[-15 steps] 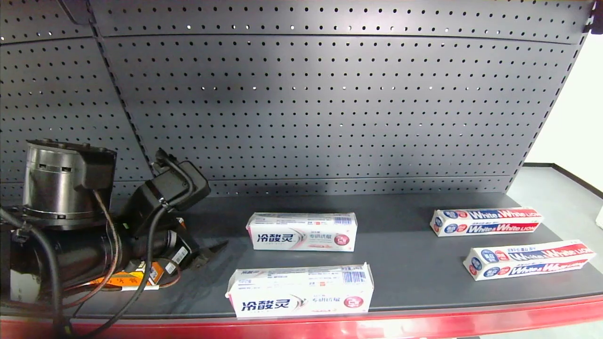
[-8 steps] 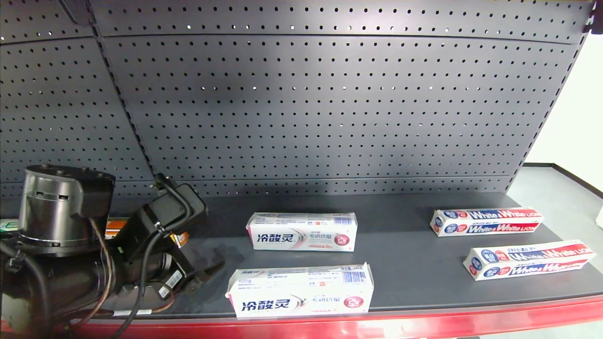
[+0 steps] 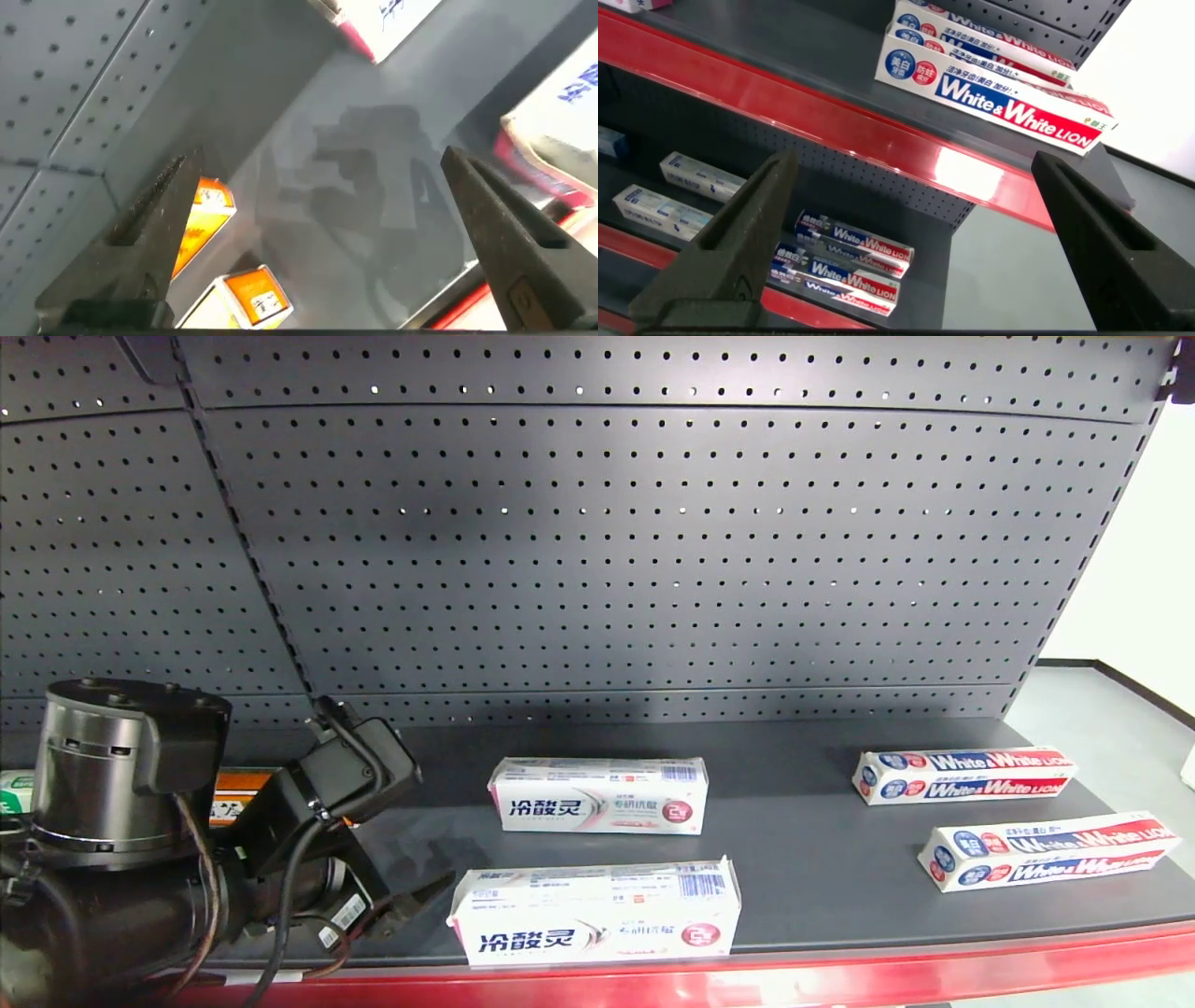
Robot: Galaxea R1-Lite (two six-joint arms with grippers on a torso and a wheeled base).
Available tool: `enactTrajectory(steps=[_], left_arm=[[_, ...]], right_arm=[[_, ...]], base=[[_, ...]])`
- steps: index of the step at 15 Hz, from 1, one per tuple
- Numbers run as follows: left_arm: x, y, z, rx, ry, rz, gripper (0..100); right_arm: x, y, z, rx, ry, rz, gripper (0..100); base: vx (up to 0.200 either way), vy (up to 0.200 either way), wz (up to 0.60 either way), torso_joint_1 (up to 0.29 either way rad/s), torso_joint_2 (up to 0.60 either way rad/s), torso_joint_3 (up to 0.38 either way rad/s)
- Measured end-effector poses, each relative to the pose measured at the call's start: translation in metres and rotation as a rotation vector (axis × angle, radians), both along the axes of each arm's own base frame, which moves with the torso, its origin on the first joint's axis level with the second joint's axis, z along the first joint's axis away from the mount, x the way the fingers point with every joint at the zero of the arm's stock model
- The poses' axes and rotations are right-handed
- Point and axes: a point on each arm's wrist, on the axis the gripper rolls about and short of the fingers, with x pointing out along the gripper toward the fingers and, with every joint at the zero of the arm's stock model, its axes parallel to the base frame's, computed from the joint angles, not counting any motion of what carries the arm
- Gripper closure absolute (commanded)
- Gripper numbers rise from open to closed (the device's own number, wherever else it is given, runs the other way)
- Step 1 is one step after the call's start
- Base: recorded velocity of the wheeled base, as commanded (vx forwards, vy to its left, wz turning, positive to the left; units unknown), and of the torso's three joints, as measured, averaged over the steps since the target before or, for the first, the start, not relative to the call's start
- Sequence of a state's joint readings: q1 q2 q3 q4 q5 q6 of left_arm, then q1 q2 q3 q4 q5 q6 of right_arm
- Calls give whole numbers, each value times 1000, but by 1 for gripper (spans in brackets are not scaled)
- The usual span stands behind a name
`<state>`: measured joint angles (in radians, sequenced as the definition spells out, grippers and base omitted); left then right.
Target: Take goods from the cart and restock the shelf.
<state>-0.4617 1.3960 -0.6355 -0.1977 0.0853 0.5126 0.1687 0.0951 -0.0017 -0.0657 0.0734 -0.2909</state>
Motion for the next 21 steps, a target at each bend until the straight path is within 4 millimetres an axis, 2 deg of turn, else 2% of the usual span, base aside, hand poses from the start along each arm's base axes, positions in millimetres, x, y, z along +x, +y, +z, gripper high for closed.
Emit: enactTrajectory(steps=[5,12,15,18,19,21], left_arm=[[-2,-10,0,1,2,-43,0],[0,-11,-1,4,9,-43,0],[0,-5,-2,2,12,-14,0],[-8,14,-1,-10,0,52,0],[-10,20,-1,-14,-6,73,0],[-13,28,4,-25,-30,105,0]], right_arm=[[0,0,0,0,0,-1,0],[0,0,0,0,0,-1,0],[0,0,0,0,0,0,0],[0,0,0,11,4,-82,0],[0,0,5,37,8,-93,0],[3,1,30,69,12,-95,0]], base=[[0,0,0,0,0,0],[0,0,0,0,0,0],[0,0,0,0,0,0],[0,0,0,0,0,0],[0,0,0,0,0,0],[0,0,0,0,0,0]])
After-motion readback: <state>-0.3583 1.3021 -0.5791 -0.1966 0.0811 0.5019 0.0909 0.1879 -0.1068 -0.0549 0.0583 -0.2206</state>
